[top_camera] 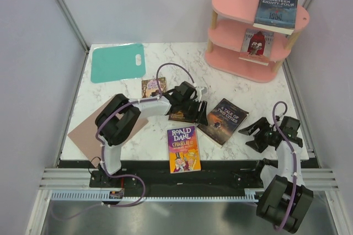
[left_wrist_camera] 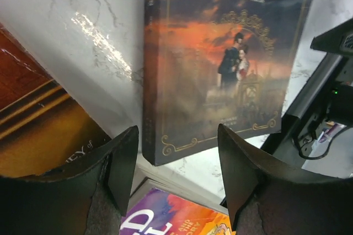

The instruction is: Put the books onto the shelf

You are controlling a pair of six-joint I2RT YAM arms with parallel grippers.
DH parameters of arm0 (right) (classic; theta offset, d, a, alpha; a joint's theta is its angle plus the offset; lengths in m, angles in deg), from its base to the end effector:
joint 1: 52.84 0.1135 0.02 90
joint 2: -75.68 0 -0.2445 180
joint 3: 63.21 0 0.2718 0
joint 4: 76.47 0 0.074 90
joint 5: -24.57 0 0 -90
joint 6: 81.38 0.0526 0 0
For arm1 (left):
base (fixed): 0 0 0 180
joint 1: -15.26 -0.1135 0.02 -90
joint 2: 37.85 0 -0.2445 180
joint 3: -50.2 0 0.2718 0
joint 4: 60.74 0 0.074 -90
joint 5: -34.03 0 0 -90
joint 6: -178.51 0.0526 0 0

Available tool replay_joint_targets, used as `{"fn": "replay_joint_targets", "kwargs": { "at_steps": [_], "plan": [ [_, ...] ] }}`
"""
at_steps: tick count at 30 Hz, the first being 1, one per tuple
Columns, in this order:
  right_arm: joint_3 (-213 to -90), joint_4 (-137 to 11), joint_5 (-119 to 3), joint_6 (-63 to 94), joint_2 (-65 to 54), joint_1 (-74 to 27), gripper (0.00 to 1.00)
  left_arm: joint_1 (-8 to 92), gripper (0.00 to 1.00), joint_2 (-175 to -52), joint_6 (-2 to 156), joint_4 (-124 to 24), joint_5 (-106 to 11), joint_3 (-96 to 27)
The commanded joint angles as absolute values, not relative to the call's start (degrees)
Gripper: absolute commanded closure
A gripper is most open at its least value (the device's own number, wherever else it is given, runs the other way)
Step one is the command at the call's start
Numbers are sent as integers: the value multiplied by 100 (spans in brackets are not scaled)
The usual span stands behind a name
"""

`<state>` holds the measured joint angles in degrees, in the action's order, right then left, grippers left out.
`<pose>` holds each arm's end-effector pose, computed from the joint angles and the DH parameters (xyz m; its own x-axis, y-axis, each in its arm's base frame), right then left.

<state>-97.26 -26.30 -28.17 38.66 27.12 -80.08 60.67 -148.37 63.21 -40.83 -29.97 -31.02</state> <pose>0.1665 -0.0499 0.1240 -0.6286 0.7717 -0.0963 0.5184 0.5081 0.6879 0.2798 -0.3167 0.1177 -0.8400 0.3050 -0.4488 0.5333 0.6165 -0.5792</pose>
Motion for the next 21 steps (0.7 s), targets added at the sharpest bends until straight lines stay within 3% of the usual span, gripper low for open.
{"fn": "replay_joint_targets", "kwargs": {
  "at_steps": [1,5,13,21],
  "plan": [
    [-9215,-3188,-2834,4113,2804,-7956,23,6087,35,-15157,6610,-3578,-3110,-3637],
    [-8836,-3952,-2799,4386,2699,-7833,24,6105,38,-15395,6689,-3331,-3058,-3875],
    [-8695,-5287,-2878,4824,2717,-7578,29,6421,57,-15528,6742,-3217,-2916,-4130],
    [-8669,-6327,-3282,5045,1961,-7112,53,6562,59,-15510,6680,-3129,-2960,-4139]
  ]
}}
